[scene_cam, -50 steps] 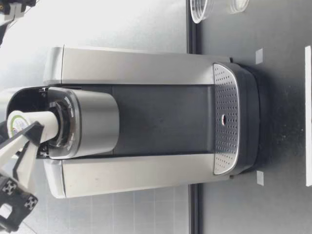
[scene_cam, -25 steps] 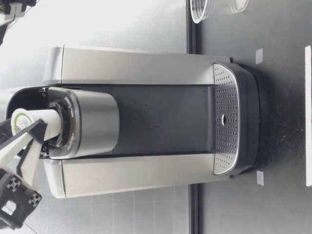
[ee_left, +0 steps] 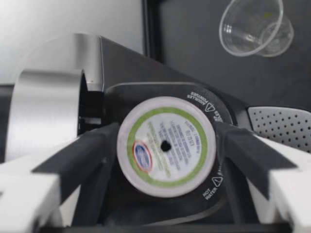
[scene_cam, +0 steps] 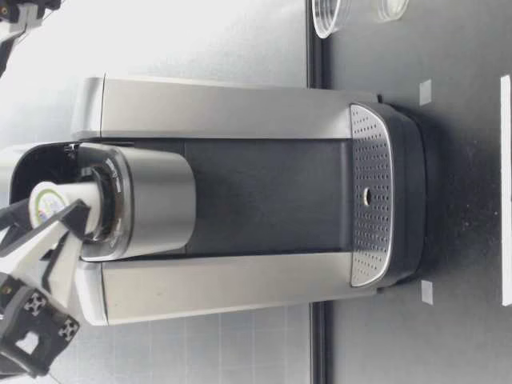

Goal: Place the coffee capsule inside the capsule container, then place the cup onto the center of the cup tray, then push the 'Hot Water' and 'Travel Mug' buttons.

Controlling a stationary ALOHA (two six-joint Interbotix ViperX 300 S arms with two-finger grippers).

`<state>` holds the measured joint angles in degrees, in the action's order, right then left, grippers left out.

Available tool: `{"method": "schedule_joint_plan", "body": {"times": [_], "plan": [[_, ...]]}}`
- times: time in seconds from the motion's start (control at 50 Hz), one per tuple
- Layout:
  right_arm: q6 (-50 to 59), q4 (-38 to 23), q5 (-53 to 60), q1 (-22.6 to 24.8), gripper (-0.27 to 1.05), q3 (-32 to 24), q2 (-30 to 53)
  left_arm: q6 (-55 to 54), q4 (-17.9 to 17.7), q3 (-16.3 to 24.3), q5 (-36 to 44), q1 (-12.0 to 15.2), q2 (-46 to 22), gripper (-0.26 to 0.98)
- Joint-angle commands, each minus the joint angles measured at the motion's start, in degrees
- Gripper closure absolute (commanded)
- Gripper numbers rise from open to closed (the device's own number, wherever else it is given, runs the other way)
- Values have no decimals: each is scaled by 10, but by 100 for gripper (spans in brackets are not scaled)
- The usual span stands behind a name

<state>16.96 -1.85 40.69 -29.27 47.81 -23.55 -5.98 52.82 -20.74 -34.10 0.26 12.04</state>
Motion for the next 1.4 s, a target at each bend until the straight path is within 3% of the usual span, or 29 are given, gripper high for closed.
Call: {"method": "schedule_joint_plan", "body": {"times": [0.0,0.36,0.6,0.88,1.1,1.38], "plan": [[-1,-1,7,3,71,-6,-8,-4,2,7,6,0,7,-1],[-1,-1,12,3,71,-3,-8,-11,7,8,7,0,16,-4],[-1,1,-1,-7,71,-26,-5,-53,5,-19,55,-26,54,-4],[-4,0,-118,-54,71,-89,2,-186,7,-116,171,-30,114,-4],[-7,-3,-151,-66,71,-129,40,-286,5,-189,258,-30,143,0],[-10,-3,-152,-68,71,-184,109,-356,1,-244,330,-30,149,5]]}}
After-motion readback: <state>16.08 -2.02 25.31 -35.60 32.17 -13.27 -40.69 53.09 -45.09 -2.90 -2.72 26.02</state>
